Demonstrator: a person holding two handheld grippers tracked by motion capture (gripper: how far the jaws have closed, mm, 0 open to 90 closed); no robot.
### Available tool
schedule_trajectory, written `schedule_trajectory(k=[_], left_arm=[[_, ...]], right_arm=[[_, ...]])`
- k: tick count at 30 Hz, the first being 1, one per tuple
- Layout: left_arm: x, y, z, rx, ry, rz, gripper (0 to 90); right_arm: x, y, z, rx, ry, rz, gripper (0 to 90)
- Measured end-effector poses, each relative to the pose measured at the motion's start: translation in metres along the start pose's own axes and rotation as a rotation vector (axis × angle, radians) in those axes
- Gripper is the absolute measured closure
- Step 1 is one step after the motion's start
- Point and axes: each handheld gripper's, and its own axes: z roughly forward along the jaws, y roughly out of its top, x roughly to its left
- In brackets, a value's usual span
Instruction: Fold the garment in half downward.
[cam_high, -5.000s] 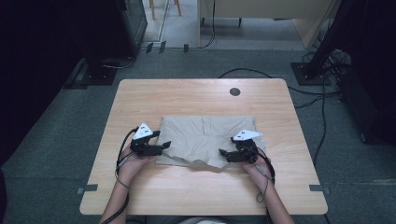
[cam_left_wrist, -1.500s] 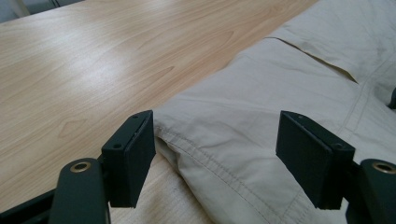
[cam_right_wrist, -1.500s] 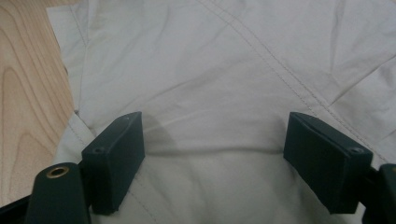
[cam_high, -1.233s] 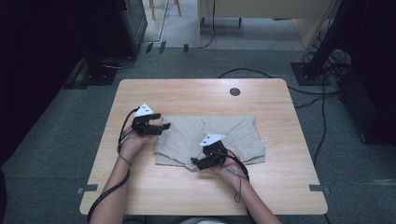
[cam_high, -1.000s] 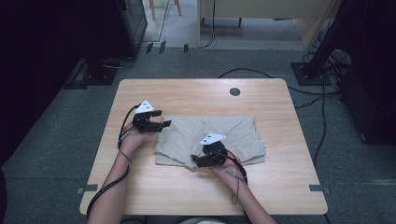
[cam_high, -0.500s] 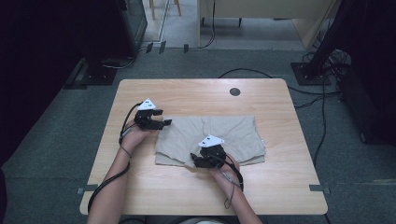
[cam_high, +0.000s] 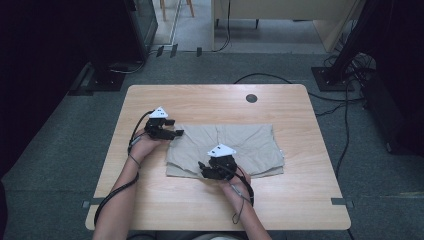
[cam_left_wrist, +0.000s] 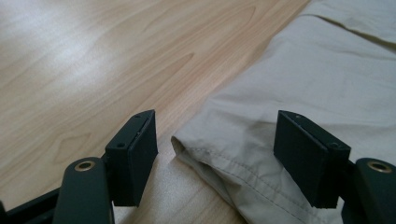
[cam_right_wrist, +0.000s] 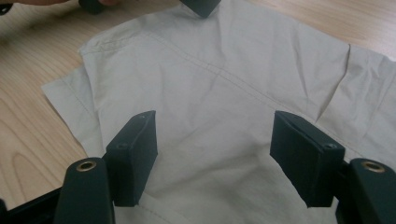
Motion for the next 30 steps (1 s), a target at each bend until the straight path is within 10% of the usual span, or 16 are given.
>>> schedule_trajectory(k=[16, 30], left_arm=[[-0.007, 0.001, 0.004, 0.04, 0.039, 0.06, 32.2], [-0.008, 0.001, 0.004, 0.039, 0.05, 0.06, 33.4]], right_arm=[[0.03, 0.003, 0.009, -0.052, -0.049, 0.073, 32.4], [0.054, 0.01, 0.026, -0.029, -0.085, -0.009, 31.1]])
